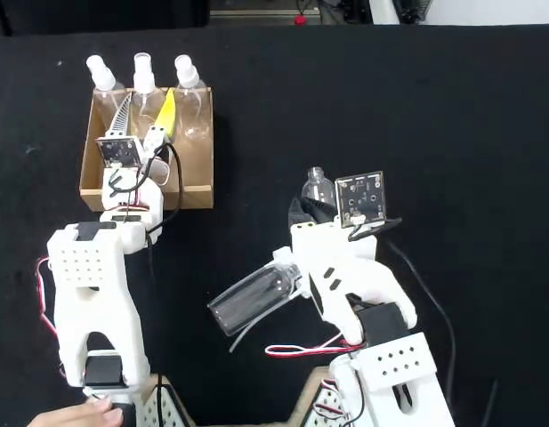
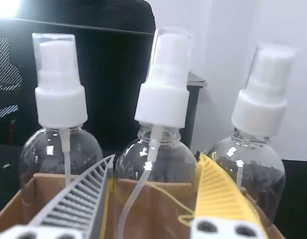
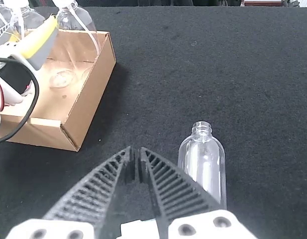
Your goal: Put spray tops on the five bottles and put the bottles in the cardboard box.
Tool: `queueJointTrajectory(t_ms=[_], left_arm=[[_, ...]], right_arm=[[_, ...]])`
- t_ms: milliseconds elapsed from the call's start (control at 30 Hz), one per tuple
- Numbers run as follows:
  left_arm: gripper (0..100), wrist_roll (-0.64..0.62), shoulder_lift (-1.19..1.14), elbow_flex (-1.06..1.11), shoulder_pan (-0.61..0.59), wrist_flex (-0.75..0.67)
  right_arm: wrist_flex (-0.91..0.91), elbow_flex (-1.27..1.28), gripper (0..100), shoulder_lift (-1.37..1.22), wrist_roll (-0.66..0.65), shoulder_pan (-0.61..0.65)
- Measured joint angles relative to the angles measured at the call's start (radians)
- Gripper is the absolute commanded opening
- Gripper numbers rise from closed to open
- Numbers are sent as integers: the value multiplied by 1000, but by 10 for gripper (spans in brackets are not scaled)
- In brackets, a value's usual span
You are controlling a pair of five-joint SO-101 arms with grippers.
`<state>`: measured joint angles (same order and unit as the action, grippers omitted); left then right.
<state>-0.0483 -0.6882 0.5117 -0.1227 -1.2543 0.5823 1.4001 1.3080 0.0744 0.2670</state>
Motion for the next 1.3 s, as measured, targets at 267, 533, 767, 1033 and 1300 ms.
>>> queueJointTrajectory(t_ms=[267,533,767,1033,1300], left_arm=[[116,-9,0,9,0,0],[116,-9,0,9,-2,0],[116,-9,0,9,-20,0],[116,-9,0,11,-20,0],[116,-9,0,11,-20,0]], right_arm=[[0,0,12,0,0,0],[0,0,12,0,0,0],[0,0,12,0,0,0],[0,0,12,0,0,0],[0,0,12,0,0,0]])
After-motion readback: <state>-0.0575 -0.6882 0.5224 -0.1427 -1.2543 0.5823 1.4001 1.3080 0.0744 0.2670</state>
